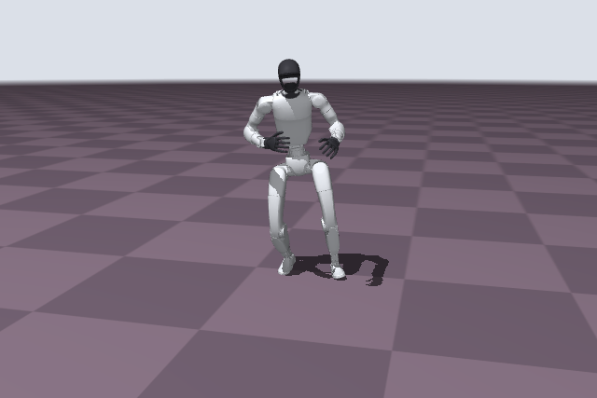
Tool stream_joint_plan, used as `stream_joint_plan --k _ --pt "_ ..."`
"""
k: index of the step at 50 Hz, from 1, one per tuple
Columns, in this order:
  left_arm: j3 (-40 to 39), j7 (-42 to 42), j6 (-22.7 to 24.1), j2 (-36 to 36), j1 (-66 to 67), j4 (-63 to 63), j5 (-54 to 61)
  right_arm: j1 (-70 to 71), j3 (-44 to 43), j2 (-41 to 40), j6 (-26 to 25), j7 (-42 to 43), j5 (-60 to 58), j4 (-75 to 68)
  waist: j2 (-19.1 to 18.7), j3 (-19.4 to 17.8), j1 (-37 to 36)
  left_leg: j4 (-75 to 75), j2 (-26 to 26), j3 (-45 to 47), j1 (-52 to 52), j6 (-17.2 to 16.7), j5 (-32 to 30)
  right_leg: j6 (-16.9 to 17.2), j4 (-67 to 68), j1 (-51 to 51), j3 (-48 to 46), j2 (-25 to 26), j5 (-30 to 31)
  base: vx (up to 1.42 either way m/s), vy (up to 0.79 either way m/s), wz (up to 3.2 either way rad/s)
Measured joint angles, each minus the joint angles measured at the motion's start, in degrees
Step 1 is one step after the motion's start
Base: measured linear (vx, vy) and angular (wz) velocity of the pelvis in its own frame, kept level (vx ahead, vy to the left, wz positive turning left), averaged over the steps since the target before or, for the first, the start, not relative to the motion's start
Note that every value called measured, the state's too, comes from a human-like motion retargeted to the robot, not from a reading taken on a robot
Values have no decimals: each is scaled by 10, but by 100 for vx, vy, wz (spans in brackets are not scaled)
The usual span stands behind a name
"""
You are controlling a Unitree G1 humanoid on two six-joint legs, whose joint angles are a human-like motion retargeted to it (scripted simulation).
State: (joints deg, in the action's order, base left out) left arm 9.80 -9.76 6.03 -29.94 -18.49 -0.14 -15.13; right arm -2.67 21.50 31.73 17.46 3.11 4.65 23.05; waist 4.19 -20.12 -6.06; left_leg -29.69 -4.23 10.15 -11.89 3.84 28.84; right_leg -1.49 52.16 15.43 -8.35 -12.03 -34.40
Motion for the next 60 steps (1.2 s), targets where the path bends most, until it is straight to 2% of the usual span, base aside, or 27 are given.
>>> stream_joint_plan --k 2,3,6,8,10,12,14,16,18,19,20,22,26,30,33,36,37,40,42,43,45,48,50,53,57,58,60 --pt "31 -13 6 -2 -41 -43 -5 -48 -27 53 -1 -18 31 13 -27 23 45 88 -4 23 42 7 -52 24 -83 -4 19 39 32 21 0 -159" --pt "40 -17 14 -4 -48 -66 -7 -79 -48 72 -1 -28 48 17 -36 38 66 84 -12 44 44 -7 -65 51 -101 4 12 43 44 29 -6 -190" --pt "46 -16 28 17 -36 -132 41 -127 -98 91 -20 -37 81 5 -59 62 106 101 -33 114 64 -42 -105 75 -182 15 -91 23 54 31 -11 -246" --pt "44 -3 45 62 5 -167 148 -119 -125 88 -37 -24 97 -8 -74 56 123 146 -33 166 96 -46 -137 74 -277 1 -183 21 79 25 -18 -309" --pt "37 50 62 111 78 -186 267 -96 -141 79 -43 -11 96 -19 -80 41 147 156 -31 222 131 -47 -153 80 -350 -17 -266 27 128 32 -20 -328" --pt "15 100 52 130 147 -169 298 -72 -148 59 -40 2 86 -26 -69 28 161 107 -31 266 147 -30 -153 85 -374 -25 -298 33 148 40 -22 -343" --pt "-9 97 44 120 196 -118 265 -52 -144 30 -28 33 89 -36 -55 14 158 -5 -47 281 137 -2 -146 80 -372 -31 -267 40 116 44 -22 -361" --pt "-19 38 46 104 234 -34 228 -32 -116 -7 -4 88 105 -60 -50 -3 140 -152 -76 249 99 19 -158 62 -366 -39 -193 60 70 48 -15 -371" --pt "-16 -45 51 101 283 69 207 -12 -69 -44 25 139 119 -91 -55 -10 115 -285 -91 183 39 8 -185 45 -311 -25 -118 78 27 54 -3 -379" --pt "-13 -74 49 108 307 116 222 6 -49 -51 30 154 123 -99 -58 -20 101 -322 -77 144 16 6 -183 32 -323 -39 -80 88 25 56 4 -377" --pt "-9 -97 44 118 329 160 250 29 -32 -53 30 165 127 -103 -60 -34 87 -346 -53 105 -3 10 -174 18 -361 -67 -42 100 32 57 5 -373" --pt "-23 -92 46 103 404 179 291 68 -14 -71 39 165 155 -64 -44 -49 50 -388 -34 71 -32 26 -132 15 -373 -95 23 103 44 61 6 -362" --pt "-70 -10 78 4 549 70 332 103 -82 -107 36 102 208 89 -5 -48 -47 -372 -7 34 -102 60 -67 50 -418 -140 120 74 106 67 14 -272" --pt "-109 52 102 -78 602 -26 368 143 -115 -167 55 112 218 185 35 -30 -98 -219 21 -3 -166 63 -34 86 -442 -162 138 26 191 68 27 -121" --pt "-132 61 100 -90 567 -55 389 206 -103 -183 43 117 200 206 59 -28 -103 -29 -10 60 -159 66 -29 104 -441 -179 123 9 234 68 33 -69" --pt "-139 40 93 -75 490 -46 379 253 -65 -172 26 104 199 207 59 -42 -91 90 -44 146 -115 49 -70 93 -400 -210 112 11 235 73 40 -57" --pt "-135 26 92 -65 452 -30 367 260 -49 -163 24 102 194 201 57 -51 -84 85 -50 156 -100 47 -68 84 -363 -216 110 10 228 77 46 -44" --pt "-97 -45 84 -34 298 50 294 225 4 -128 26 118 147 142 55 -76 -57 -35 -64 157 -74 60 27 55 -127 -165 112 -2 208 77 47 -23" --pt "-67 -86 63 -23 174 77 228 153 12 -96 11 117 91 77 60 -71 -34 -97 -62 157 -75 58 72 55 40 -88 127 0 210 77 39 38" --pt "-54 -98 56 -17 113 74 194 104 4 -76 6 106 62 53 58 -60 -16 -136 -66 152 -88 53 90 69 107 -48 129 9 205 77 31 92" --pt "-33 -110 41 5 -23 54 141 17 -25 -35 2 83 8 30 45 -53 26 -95 -42 128 -62 45 88 61 179 15 124 32 184 73 25 135" --pt "-10 -159 26 64 -195 9 86 -99 -78 49 23 62 33 74 -6 -48 112 -13 -36 82 -9 12 39 40 114 37 42 43 142 76 13 149" --pt "13 -205 33 88 -266 -28 112 -153 -105 110 25 63 60 109 -39 -35 173 38 -42 56 19 -10 -7 40 26 55 -9 50 146 84 -2 121" --pt "47 -223 52 95 -308 -80 189 -205 -134 152 3 43 109 130 -61 -9 238 92 -41 37 55 -37 -82 43 -193 61 -52 58 164 89 -12 69" --pt "57 -149 59 121 -279 -159 266 -235 -146 119 -46 6 181 120 -50 -3 267 105 -17 18 116 -44 -148 68 -457 31 -96 48 194 97 -23 16" --pt "56 -118 65 131 -250 -179 275 -229 -134 104 -48 -1 188 108 -44 -6 264 82 -15 14 125 -38 -152 74 -474 25 -101 46 201 99 -27 -33" --pt "49 -52 79 144 -169 -204 280 -196 -104 75 -42 -16 190 71 -40 -13 249 -17 -21 8 114 -17 -158 60 -459 11 -101 47 193 97 -27 -61"
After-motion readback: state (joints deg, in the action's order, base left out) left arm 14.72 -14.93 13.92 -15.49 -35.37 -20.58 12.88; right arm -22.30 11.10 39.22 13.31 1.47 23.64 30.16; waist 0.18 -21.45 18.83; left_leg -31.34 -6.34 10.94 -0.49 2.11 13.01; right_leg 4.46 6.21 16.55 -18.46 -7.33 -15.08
